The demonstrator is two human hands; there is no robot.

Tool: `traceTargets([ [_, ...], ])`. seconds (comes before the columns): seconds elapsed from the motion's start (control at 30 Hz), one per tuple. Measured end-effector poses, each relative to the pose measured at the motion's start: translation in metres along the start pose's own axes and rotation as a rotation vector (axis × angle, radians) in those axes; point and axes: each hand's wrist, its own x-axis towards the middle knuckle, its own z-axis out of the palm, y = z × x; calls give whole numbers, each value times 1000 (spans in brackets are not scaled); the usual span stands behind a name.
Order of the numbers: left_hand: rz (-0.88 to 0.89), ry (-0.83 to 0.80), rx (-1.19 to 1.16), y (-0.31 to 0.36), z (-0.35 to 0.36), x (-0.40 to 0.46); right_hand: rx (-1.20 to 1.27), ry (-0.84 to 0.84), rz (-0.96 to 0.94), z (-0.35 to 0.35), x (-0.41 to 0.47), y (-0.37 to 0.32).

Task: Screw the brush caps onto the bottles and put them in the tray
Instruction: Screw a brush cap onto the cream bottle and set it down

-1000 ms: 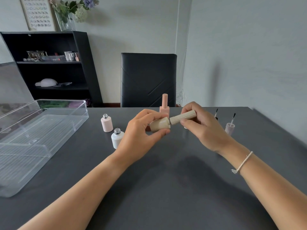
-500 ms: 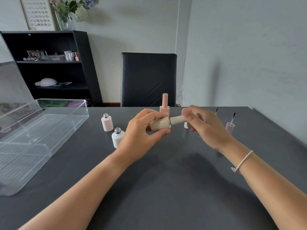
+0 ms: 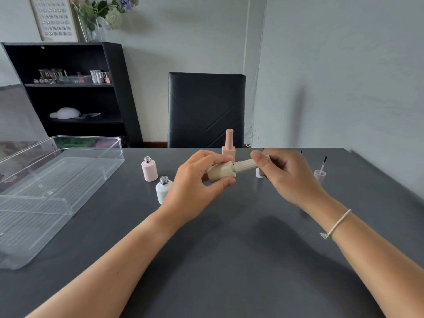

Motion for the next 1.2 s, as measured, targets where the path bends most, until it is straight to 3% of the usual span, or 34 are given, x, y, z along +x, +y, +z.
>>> traceTargets([
  [0.37, 6, 11, 21, -1, 0, 0, 130, -92, -36, 0, -4, -4],
  [0.7, 11, -8, 13, 0, 0, -2, 5, 30, 0, 3, -2, 1],
  [1.0, 9, 12, -5, 0, 0, -1, 118, -50, -33, 2, -3, -3],
  [1.2, 19, 1, 11, 1, 1, -2, 57, 15, -24, 2, -2, 1],
])
